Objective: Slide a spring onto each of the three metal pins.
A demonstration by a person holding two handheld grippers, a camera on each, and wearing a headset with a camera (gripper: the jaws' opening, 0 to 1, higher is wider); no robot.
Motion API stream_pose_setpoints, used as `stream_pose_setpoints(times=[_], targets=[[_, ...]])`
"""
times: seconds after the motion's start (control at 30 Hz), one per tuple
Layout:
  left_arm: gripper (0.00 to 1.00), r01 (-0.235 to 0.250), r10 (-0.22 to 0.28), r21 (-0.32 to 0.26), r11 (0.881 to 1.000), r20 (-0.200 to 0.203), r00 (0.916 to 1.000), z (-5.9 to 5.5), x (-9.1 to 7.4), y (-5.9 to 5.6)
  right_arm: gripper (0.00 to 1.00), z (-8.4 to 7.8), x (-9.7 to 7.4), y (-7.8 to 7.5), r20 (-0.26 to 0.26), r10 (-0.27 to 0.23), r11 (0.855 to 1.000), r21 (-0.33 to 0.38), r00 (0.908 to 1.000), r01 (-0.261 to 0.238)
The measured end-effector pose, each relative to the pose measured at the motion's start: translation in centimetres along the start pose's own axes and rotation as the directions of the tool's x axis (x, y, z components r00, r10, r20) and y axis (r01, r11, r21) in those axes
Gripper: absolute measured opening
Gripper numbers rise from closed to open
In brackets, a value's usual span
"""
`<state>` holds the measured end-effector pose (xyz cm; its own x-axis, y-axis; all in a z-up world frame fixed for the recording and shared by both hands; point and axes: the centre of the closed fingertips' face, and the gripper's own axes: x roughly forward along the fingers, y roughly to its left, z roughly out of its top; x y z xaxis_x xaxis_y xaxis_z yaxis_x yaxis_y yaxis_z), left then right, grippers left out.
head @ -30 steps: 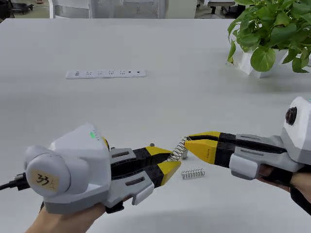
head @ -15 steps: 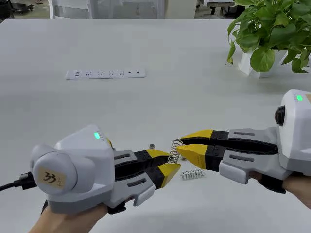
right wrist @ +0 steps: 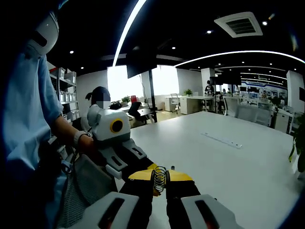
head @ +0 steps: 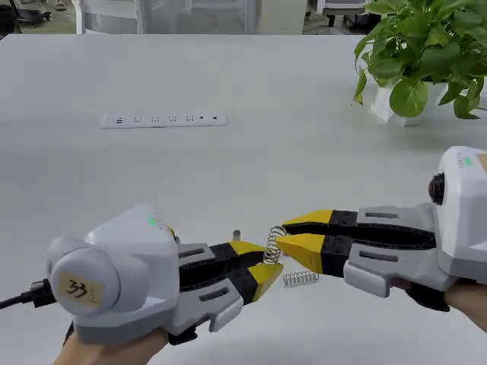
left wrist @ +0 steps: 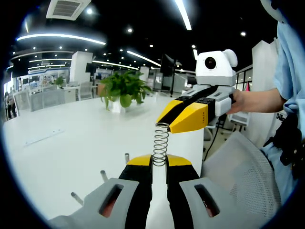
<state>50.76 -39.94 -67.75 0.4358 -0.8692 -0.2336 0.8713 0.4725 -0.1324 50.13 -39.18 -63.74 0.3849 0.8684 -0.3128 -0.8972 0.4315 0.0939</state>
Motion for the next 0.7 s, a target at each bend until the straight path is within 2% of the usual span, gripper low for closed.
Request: stream_pose_setpoints(times=[0.23,0.43,0.6,0.7], targets=[[0.06,0.007,-0.007,0.002,1.0,0.004,1.0,-0.1,-0.1,-0.1,0.06,0.0,0.1,0.4,-0.001,0.013,1.0,0.003,0.9999,-0.013],[0.06,0.003,-0.003,0.005,1.0,0.008,1.0,0.2,-0.2,0.2,0.15,-0.8,0.2,0.7,-0.036,0.015,1.0,-0.017,0.9992,-0.016],[0.06,0.013,-0.012,0.04,0.999,-0.019,0.9997,-0.2,-0.1,0.1,0.24,-1.4,0.3,0.6,-0.067,0.016,1.0,-0.025,0.9977,-0.018],[0.06,0.023,-0.02,0.062,0.998,-0.042,0.9989,-0.6,-0.2,0.0,0.27,-1.9,0.2,0.4,-0.11,0.024,0.998,-0.055,0.9936,-0.03]])
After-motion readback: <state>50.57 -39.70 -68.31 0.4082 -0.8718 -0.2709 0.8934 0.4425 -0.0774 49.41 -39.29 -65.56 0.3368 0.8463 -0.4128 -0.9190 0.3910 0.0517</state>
